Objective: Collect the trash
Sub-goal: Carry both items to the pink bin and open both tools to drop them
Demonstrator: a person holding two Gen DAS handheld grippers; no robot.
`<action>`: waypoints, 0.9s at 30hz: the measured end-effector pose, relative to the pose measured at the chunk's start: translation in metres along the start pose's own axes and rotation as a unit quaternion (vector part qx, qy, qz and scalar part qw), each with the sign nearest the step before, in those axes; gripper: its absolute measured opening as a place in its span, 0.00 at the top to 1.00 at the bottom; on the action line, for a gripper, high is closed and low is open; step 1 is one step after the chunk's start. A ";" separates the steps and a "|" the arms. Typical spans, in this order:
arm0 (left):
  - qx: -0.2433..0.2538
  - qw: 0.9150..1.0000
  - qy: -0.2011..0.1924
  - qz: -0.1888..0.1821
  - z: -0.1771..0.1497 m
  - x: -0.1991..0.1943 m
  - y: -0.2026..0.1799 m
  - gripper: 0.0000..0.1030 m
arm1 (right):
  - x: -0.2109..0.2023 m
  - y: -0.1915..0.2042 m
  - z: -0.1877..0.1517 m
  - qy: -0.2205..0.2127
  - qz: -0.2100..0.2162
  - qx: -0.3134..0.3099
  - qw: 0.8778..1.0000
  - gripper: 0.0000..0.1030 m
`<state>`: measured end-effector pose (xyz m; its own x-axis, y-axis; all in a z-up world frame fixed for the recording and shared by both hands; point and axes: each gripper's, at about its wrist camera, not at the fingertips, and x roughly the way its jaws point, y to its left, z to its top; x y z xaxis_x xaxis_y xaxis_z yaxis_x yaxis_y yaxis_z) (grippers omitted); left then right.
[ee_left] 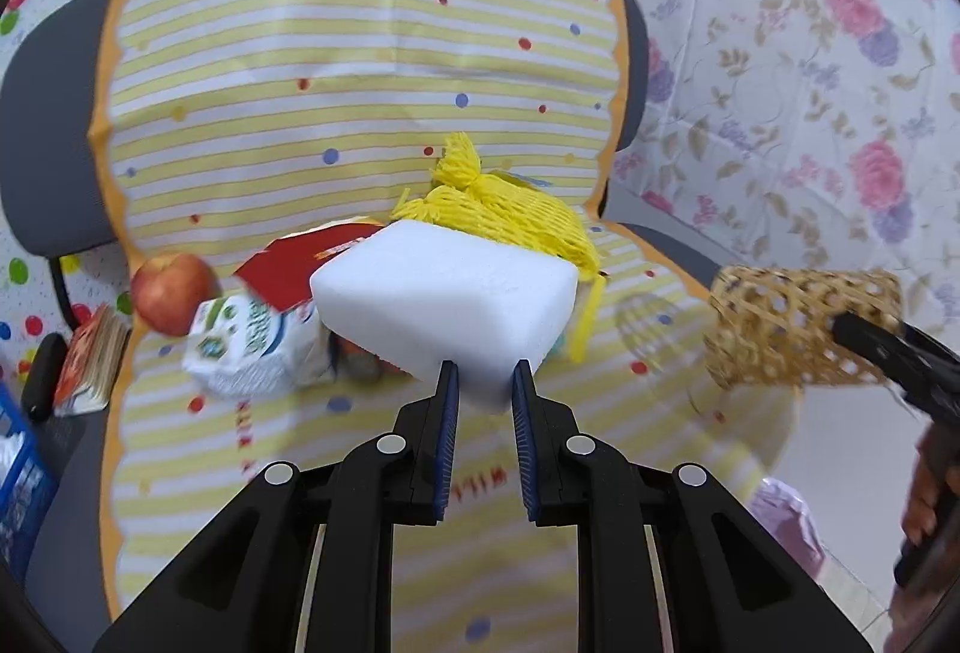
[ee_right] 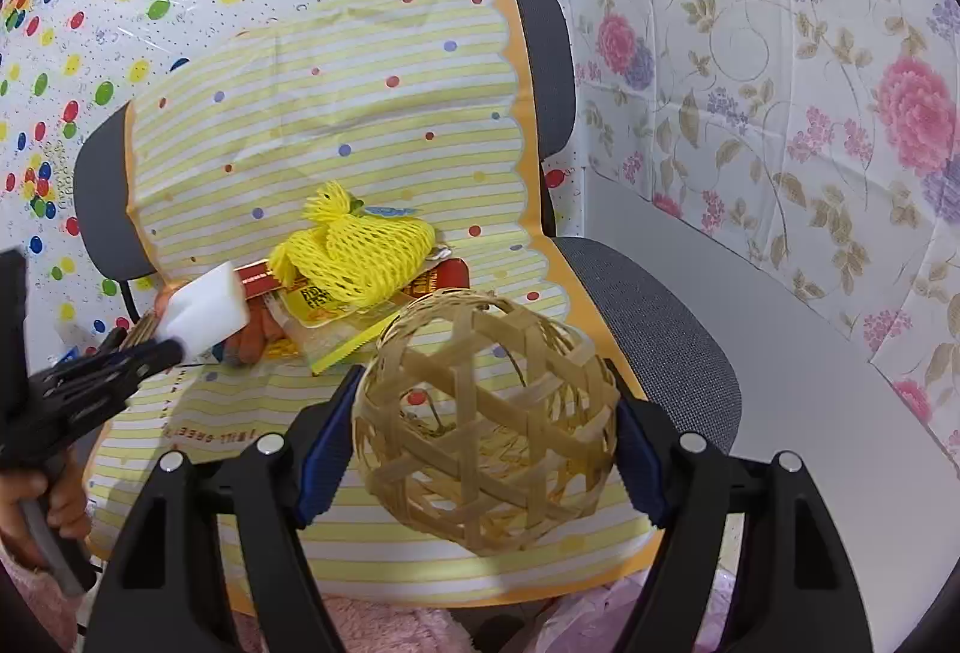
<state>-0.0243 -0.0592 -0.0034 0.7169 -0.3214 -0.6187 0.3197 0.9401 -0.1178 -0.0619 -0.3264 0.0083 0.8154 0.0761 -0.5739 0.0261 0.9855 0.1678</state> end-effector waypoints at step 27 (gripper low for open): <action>0.171 0.958 0.015 -0.229 -0.081 -0.011 -0.199 0.81 | -0.154 -0.063 -0.101 0.000 -0.212 0.045 0.976 0.29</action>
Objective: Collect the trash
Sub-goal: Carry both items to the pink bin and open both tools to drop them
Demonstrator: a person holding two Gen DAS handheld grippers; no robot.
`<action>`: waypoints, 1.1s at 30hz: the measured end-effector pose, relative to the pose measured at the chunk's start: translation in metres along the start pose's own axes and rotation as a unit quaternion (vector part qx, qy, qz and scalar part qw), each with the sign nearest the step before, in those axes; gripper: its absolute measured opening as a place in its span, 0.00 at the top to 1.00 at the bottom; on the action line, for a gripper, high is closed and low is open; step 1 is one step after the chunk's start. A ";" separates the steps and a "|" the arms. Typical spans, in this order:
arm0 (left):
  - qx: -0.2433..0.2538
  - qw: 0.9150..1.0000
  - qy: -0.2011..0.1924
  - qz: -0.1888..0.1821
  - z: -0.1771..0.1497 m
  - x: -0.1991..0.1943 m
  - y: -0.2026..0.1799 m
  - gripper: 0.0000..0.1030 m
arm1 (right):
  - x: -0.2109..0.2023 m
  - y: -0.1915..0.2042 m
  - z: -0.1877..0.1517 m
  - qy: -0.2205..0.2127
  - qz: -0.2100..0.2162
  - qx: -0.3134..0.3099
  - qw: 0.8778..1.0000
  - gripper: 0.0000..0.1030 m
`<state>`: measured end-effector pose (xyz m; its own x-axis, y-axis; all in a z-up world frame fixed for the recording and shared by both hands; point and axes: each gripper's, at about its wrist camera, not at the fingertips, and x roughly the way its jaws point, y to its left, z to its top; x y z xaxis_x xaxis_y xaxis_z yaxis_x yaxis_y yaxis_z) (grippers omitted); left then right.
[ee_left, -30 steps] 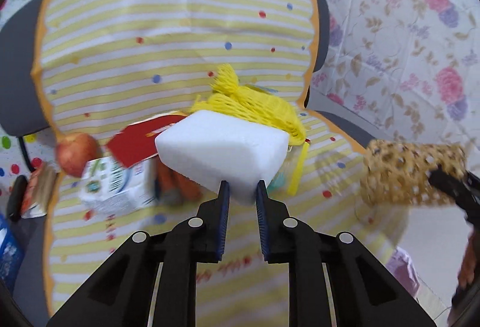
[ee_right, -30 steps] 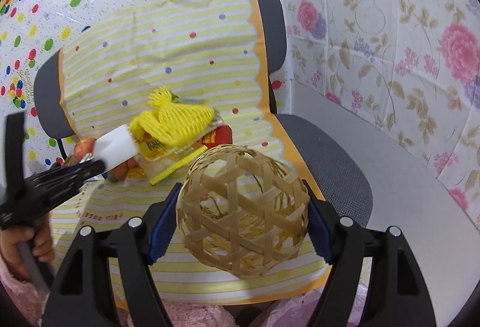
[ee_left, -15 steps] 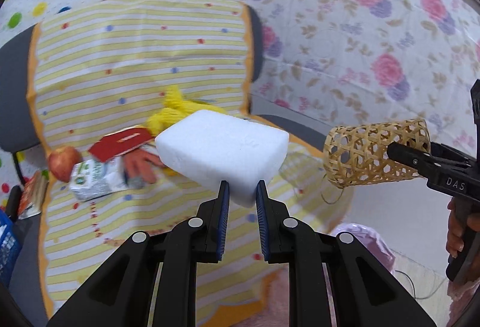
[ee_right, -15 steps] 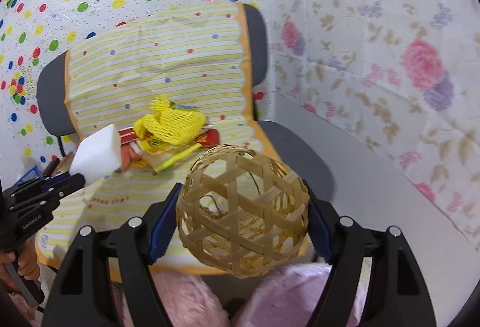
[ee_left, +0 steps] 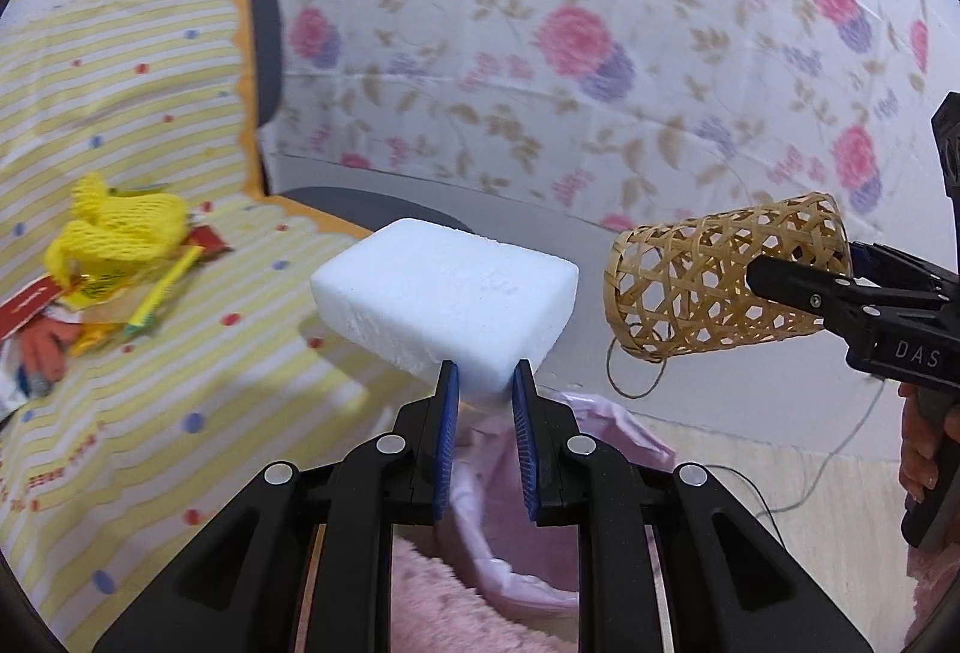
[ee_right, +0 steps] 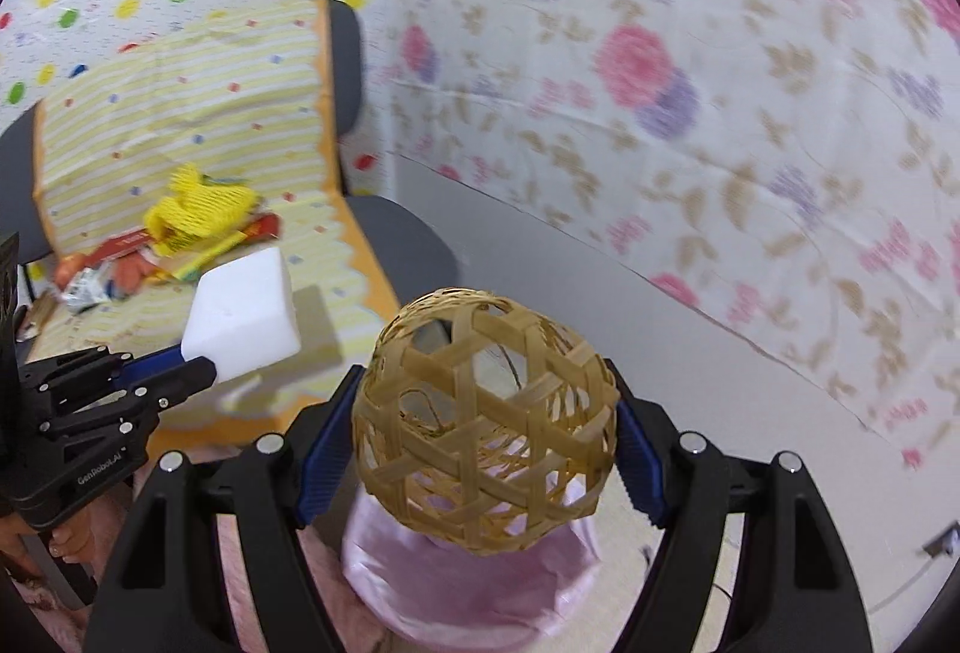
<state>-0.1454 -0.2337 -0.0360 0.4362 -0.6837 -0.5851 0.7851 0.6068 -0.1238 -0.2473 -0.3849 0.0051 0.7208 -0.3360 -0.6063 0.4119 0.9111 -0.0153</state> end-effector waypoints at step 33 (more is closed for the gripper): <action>-0.046 0.995 0.069 0.057 -0.006 0.000 0.025 0.48 | 0.032 -0.042 -0.021 0.037 0.011 0.068 0.997 0.23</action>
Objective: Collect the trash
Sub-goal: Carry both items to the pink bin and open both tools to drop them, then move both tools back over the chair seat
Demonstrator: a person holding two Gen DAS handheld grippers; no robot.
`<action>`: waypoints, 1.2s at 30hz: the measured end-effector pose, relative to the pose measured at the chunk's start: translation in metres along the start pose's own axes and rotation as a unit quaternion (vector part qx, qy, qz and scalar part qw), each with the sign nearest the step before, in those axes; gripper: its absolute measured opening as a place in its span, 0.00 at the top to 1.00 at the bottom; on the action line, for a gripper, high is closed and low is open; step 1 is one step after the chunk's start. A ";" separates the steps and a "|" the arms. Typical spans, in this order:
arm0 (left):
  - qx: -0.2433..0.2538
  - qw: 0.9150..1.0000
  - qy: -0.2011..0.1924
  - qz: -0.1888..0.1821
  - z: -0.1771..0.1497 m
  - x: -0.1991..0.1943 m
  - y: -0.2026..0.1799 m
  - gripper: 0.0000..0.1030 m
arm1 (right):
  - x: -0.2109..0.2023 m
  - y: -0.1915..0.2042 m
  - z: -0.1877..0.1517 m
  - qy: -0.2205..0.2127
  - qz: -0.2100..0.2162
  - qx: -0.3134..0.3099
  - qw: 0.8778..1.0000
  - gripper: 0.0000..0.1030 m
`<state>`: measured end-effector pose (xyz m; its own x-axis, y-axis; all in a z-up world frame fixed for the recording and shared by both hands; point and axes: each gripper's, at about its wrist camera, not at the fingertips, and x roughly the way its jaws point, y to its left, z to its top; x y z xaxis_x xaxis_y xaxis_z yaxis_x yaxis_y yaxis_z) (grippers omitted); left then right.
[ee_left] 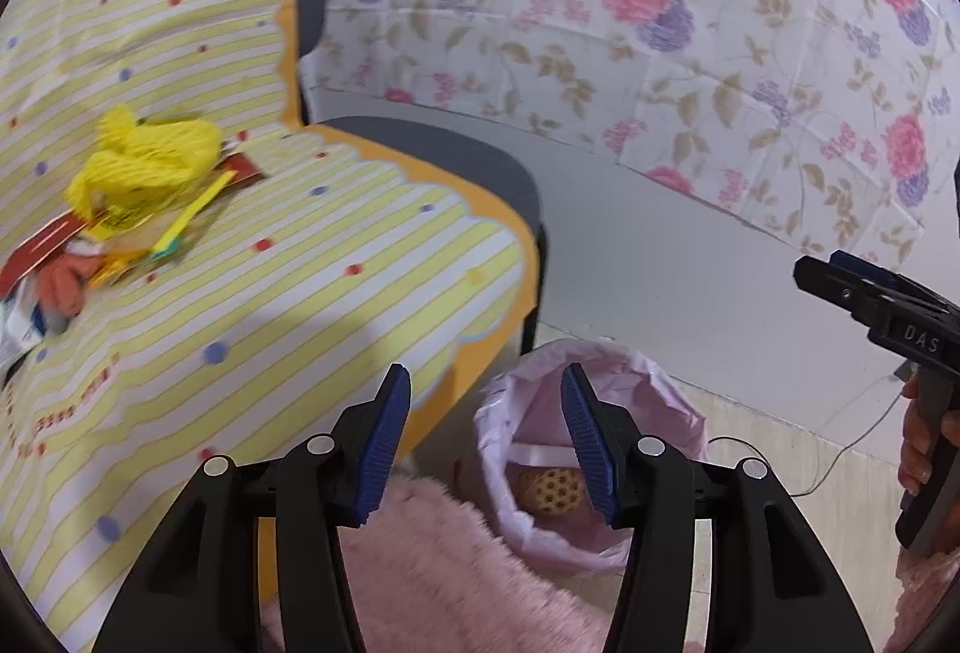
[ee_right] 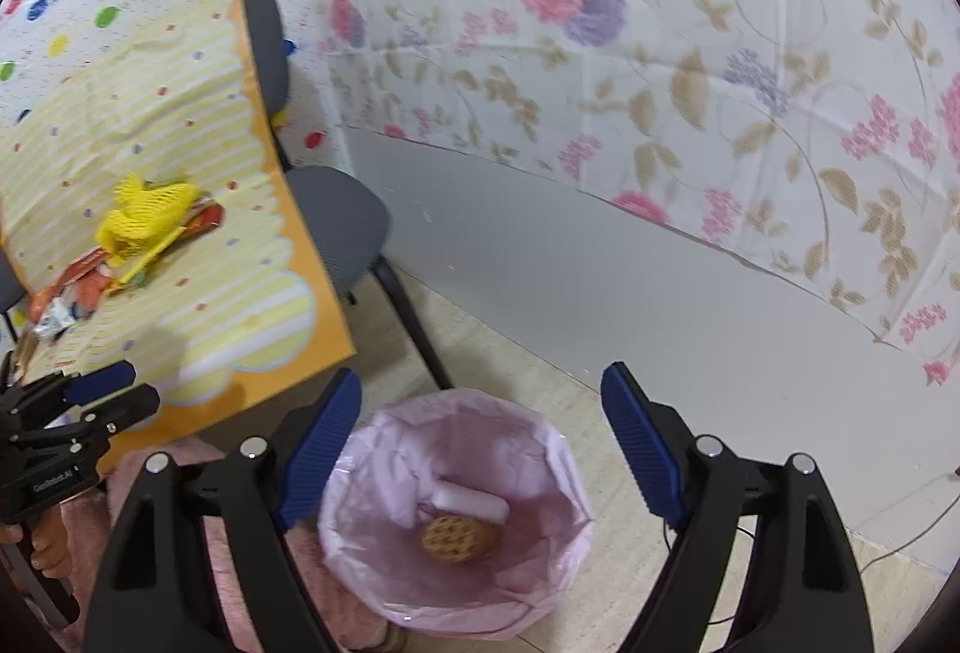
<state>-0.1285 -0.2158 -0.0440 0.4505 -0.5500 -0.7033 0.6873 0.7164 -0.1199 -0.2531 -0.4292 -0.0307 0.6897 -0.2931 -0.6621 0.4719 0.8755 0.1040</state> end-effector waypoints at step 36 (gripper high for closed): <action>-0.190 0.941 -0.065 0.273 -0.012 -0.109 0.229 0.31 | 0.068 0.251 0.096 -0.013 0.218 -0.175 0.960 0.42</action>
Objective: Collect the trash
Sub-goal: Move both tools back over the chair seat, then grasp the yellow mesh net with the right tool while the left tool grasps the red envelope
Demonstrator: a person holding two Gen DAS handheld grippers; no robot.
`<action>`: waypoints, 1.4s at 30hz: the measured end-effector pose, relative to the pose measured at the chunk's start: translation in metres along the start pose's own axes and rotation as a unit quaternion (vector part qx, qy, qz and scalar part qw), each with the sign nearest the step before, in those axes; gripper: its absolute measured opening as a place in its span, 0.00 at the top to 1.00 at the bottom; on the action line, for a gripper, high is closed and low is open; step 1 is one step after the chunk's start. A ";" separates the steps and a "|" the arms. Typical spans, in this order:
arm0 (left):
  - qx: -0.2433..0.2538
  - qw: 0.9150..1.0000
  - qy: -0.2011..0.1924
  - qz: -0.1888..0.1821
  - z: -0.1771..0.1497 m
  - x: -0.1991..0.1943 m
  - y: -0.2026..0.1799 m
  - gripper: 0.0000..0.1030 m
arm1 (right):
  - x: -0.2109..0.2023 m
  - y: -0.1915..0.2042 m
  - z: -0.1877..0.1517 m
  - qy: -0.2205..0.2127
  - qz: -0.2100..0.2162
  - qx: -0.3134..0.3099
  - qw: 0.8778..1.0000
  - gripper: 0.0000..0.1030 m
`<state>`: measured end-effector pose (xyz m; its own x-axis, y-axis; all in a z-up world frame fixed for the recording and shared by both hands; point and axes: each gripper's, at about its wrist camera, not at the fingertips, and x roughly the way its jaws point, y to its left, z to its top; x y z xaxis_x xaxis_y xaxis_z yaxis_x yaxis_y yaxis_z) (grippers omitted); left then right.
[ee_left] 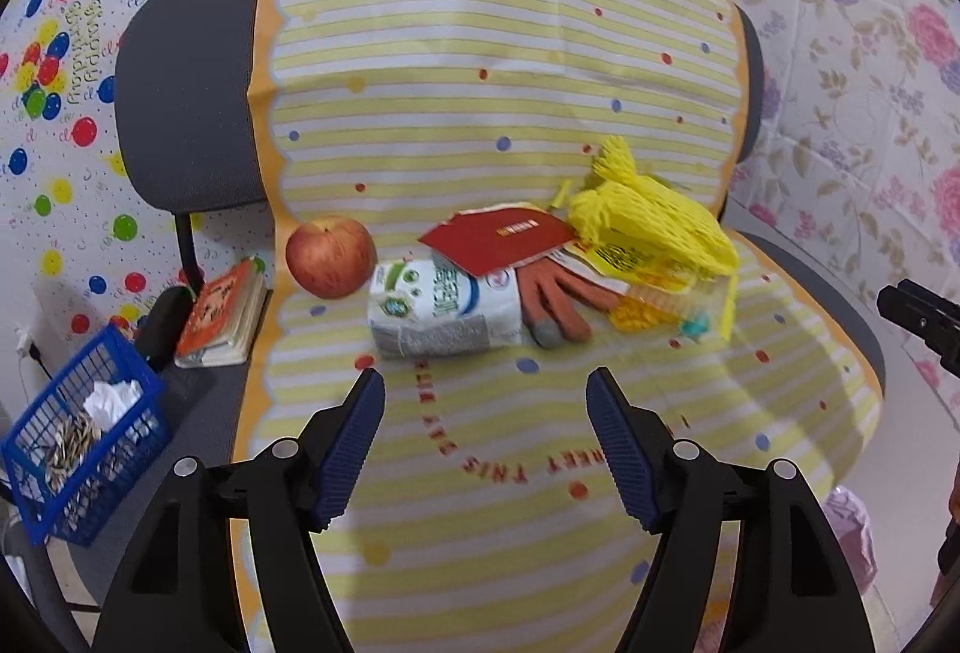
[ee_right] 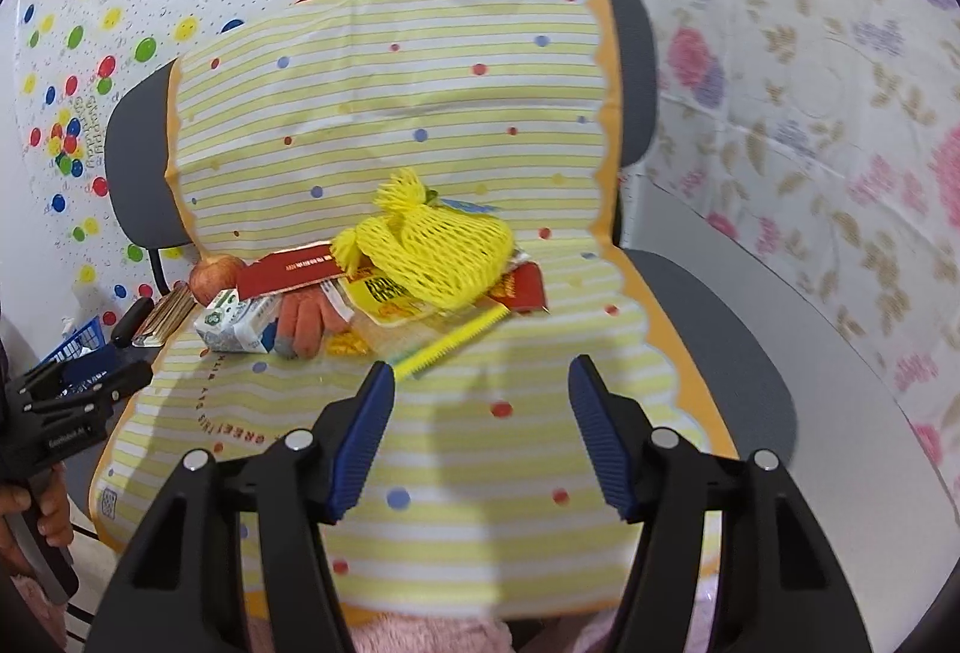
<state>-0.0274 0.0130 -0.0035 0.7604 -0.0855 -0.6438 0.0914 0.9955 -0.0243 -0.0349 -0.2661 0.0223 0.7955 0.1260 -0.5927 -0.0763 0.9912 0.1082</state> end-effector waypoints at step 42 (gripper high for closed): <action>0.098 0.995 0.017 0.012 0.054 0.120 -0.018 0.23 | 0.079 -0.004 0.088 -0.023 -0.003 -0.021 1.000 0.87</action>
<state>0.0970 -0.0177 -0.0394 0.7425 -0.0578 -0.6674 0.1999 0.9700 0.1383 0.0814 -0.2637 0.0451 0.8224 0.1187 -0.5563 -0.0960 0.9929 0.0699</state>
